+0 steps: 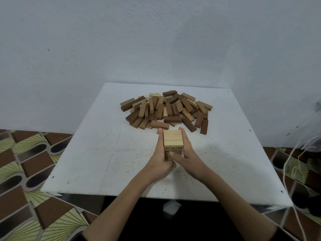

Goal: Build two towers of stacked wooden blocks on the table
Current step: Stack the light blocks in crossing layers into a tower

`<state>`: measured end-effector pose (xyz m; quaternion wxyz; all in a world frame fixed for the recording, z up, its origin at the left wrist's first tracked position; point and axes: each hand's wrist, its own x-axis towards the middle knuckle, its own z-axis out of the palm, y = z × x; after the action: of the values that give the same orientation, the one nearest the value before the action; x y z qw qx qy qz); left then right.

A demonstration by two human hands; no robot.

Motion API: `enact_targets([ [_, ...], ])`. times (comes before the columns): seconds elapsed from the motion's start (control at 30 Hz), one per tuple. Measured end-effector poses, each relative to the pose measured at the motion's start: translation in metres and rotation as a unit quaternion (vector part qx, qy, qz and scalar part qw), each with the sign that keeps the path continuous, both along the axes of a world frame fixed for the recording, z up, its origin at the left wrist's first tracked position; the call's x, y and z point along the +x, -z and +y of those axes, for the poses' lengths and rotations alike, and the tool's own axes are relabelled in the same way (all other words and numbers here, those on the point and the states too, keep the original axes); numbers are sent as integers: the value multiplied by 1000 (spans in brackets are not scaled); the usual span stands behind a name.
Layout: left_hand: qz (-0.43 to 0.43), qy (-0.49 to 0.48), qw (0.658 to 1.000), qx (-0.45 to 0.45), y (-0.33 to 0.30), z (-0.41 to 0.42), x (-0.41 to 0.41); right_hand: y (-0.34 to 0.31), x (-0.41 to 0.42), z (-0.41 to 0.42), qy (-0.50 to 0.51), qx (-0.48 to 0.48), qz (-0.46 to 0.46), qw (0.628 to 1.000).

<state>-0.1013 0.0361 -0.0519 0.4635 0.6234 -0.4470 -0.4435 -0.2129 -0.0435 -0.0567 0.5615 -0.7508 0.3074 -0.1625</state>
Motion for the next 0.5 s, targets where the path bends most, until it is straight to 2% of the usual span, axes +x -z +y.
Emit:
enact_targets([
  [0.17, -29, -9, 1000, 5, -4, 5, 6, -13, -9, -1, -8, -20, -16, 1000],
  [0.3, -73, -56, 996, -14, -13, 8, 26, -23, -8, -21, 41, -80, -25, 996],
  [0.4, -154, -98, 983, -34, -12, -3, 57, -30, 3, -54, 96, -139, -19, 985],
  [0.5, -238, -127, 959, -83, -16, -31, 87, -40, 27, -89, 82, -211, 23, 974],
])
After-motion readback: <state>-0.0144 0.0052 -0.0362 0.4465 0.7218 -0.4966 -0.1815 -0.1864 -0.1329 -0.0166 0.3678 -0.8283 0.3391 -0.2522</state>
